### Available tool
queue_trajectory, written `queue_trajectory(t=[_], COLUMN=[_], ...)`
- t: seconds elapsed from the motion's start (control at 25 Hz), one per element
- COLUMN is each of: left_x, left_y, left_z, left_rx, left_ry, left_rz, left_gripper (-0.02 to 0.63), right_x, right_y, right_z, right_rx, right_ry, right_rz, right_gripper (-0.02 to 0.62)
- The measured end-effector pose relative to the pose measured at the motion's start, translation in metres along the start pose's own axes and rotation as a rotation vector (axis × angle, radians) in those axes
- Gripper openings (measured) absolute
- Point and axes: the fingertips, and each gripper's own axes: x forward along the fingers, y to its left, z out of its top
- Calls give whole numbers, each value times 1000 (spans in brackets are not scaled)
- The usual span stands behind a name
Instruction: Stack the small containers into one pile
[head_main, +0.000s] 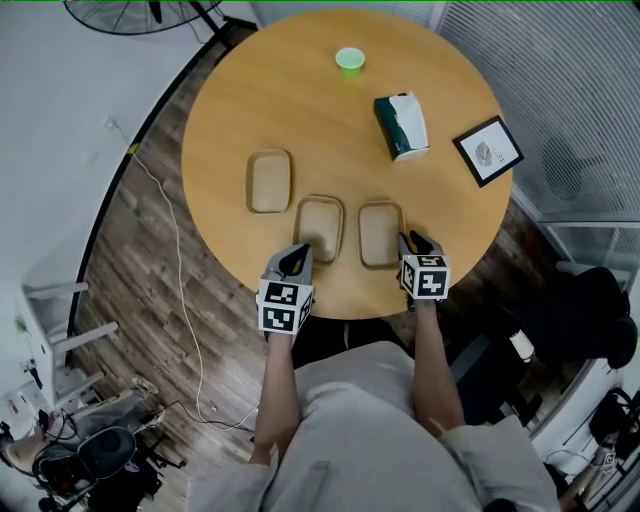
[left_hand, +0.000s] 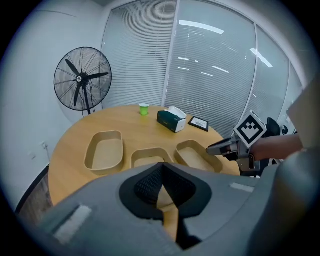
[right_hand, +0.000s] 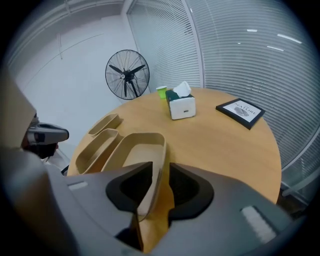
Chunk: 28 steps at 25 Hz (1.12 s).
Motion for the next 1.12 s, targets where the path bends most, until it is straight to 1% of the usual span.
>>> queue_trajectory(t=[0.28, 0.4, 0.56, 0.72, 1.12], left_x=[11, 18, 21, 19, 16], left_y=[14, 16, 19, 26, 30], left_z=[17, 25, 33, 33, 34], left_rx=[15, 32, 37, 35, 47], left_ry=[-9, -12, -16, -12, -13], left_rz=[-4, -22, -36, -46, -94], left_gripper=[2, 2, 2, 2, 2], right_x=[16, 21, 21, 16, -7], right_y=[1, 0, -4, -6, -1], right_z=[-2, -8, -14, -13, 0], right_rx=[67, 100, 157, 205, 260], right_ry=[24, 38, 38, 25, -26], right_rz=[-13, -39, -73, -98, -144], right_gripper=[98, 78, 18, 14, 9])
